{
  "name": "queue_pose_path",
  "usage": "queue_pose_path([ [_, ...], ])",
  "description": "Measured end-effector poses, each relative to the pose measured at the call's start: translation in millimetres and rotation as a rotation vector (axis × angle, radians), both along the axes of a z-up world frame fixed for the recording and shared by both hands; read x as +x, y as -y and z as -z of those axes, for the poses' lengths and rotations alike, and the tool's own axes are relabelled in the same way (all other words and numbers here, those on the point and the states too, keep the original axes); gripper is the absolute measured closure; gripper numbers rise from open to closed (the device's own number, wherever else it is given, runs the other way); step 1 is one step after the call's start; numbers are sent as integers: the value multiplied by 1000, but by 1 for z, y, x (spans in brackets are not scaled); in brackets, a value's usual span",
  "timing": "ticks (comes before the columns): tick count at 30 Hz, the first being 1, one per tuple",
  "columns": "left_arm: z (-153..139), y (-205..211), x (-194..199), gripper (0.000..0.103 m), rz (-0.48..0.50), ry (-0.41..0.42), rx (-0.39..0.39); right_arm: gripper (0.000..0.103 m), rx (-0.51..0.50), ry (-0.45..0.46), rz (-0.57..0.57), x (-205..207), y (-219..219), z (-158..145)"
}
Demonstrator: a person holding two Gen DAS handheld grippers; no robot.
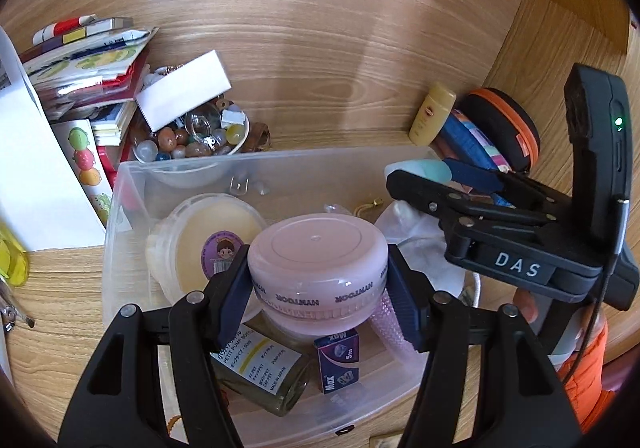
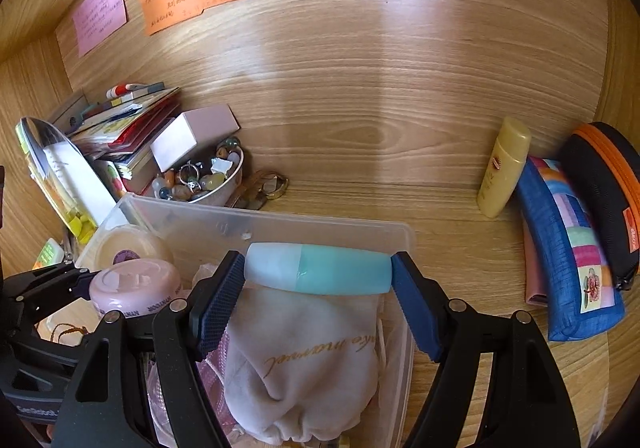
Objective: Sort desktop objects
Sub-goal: 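Open the left tool to drop the pink container in the bin while the right tool releases the tube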
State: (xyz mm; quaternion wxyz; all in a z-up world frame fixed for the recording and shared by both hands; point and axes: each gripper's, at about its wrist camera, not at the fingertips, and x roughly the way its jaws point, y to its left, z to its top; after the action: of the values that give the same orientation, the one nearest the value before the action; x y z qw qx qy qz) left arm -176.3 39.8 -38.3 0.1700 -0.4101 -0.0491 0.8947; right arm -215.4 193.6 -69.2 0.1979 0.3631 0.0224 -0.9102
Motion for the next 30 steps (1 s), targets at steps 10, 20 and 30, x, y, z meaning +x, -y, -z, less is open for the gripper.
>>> queue_pose_path([
  [10, -3, 3, 7, 34, -16, -19, 12, 25, 56, -65, 18, 8, 6, -3],
  [20, -26, 1, 35, 21, -31, -135, -29, 24, 20, -61, -9, 18, 1, -13],
  [30, -49, 21, 71, 10, -106, -234, -62, 17, -27, -112, -37, 56, -16, -39],
])
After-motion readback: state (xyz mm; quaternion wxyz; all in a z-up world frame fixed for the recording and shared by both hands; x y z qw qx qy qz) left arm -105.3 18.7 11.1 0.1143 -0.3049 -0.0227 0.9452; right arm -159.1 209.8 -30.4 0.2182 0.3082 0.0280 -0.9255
